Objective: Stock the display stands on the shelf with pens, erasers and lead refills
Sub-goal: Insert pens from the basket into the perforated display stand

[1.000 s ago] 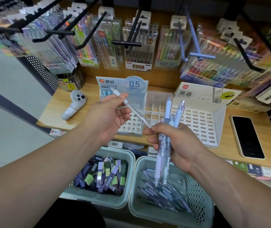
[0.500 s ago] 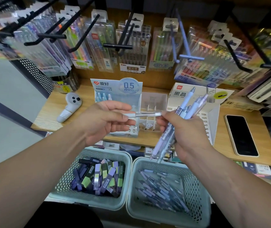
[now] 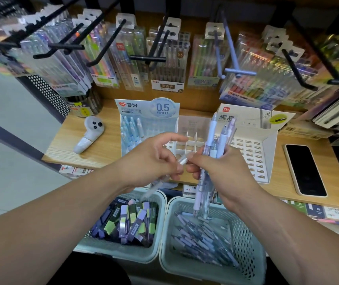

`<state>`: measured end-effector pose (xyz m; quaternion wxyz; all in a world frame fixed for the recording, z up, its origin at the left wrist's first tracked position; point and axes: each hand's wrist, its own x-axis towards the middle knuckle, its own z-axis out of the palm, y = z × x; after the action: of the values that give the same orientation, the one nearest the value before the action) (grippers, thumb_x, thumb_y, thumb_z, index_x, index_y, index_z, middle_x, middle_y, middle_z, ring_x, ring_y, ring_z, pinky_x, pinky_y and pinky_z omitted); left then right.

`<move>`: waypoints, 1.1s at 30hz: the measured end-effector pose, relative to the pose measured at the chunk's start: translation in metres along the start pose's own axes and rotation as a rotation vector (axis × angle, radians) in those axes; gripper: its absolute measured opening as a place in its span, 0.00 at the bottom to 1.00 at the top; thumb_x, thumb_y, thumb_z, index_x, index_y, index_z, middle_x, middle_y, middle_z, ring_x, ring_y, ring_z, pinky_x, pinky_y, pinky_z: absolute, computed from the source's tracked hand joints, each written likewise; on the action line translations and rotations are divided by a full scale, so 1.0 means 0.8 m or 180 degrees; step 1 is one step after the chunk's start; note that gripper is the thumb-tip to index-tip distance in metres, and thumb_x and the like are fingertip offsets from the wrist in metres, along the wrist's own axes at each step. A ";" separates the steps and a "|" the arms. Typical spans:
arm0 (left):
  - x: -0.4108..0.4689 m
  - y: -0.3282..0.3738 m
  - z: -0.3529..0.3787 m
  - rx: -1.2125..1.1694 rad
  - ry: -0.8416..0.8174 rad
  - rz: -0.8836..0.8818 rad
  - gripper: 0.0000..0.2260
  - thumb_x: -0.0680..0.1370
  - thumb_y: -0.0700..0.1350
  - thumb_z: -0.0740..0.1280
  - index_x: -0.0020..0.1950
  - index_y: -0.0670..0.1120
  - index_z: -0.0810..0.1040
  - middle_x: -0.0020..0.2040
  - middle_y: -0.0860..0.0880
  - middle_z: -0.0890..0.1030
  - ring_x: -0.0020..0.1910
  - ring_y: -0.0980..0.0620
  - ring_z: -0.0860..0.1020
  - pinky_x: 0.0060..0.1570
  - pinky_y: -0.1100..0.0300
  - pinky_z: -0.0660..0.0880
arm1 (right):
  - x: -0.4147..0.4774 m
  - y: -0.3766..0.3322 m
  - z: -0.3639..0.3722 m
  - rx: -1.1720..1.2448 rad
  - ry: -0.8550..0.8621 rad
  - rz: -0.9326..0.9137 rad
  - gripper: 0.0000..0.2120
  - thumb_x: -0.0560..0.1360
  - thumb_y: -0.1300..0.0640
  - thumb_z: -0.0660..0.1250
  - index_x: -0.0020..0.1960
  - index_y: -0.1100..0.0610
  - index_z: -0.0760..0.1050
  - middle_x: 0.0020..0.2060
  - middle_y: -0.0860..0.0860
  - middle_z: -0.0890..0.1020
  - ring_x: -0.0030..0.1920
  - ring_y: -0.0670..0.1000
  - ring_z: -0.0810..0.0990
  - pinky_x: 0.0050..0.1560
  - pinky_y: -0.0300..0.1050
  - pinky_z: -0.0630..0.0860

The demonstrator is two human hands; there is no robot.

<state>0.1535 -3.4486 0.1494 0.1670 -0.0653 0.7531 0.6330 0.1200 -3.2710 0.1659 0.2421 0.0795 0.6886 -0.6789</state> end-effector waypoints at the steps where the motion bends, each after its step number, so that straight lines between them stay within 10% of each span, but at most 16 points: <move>1: 0.000 -0.001 0.001 0.0105 -0.0152 -0.0039 0.30 0.76 0.32 0.71 0.71 0.58 0.70 0.38 0.42 0.82 0.41 0.45 0.85 0.43 0.50 0.78 | 0.001 0.001 -0.001 -0.0043 0.0008 0.0021 0.07 0.72 0.66 0.75 0.48 0.65 0.79 0.34 0.58 0.84 0.34 0.53 0.84 0.33 0.43 0.78; 10: 0.018 -0.020 -0.016 0.1214 0.0606 -0.0078 0.16 0.80 0.39 0.67 0.59 0.60 0.76 0.43 0.51 0.80 0.39 0.52 0.85 0.29 0.60 0.77 | 0.006 0.007 -0.012 0.0004 0.0181 0.0210 0.09 0.74 0.65 0.75 0.52 0.66 0.79 0.39 0.60 0.86 0.35 0.52 0.84 0.38 0.46 0.81; 16: 0.038 -0.022 -0.042 0.0997 0.1817 0.0339 0.09 0.81 0.42 0.65 0.55 0.57 0.71 0.41 0.51 0.85 0.43 0.50 0.83 0.38 0.43 0.82 | 0.007 0.010 -0.016 0.0038 0.0126 0.0206 0.07 0.74 0.65 0.74 0.50 0.65 0.79 0.37 0.59 0.86 0.35 0.53 0.83 0.37 0.46 0.79; 23: 0.050 -0.023 -0.059 0.1706 0.2791 0.0488 0.04 0.79 0.44 0.69 0.52 0.49 0.75 0.42 0.52 0.81 0.39 0.53 0.79 0.38 0.62 0.70 | 0.008 0.007 -0.018 0.0140 0.0066 0.0211 0.06 0.74 0.66 0.74 0.49 0.64 0.78 0.36 0.58 0.85 0.34 0.53 0.82 0.35 0.44 0.78; 33: 0.061 -0.041 -0.062 0.2029 0.2825 0.0467 0.06 0.76 0.41 0.71 0.44 0.48 0.75 0.33 0.56 0.75 0.36 0.52 0.78 0.38 0.63 0.72 | 0.004 0.007 -0.024 0.0150 0.0085 0.0225 0.06 0.74 0.66 0.74 0.48 0.63 0.78 0.36 0.58 0.85 0.34 0.52 0.82 0.36 0.44 0.79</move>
<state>0.1095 -3.4974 0.1092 -0.1996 -0.2194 0.9082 0.2952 0.1153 -3.2523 0.1591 0.2547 0.1185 0.6724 -0.6848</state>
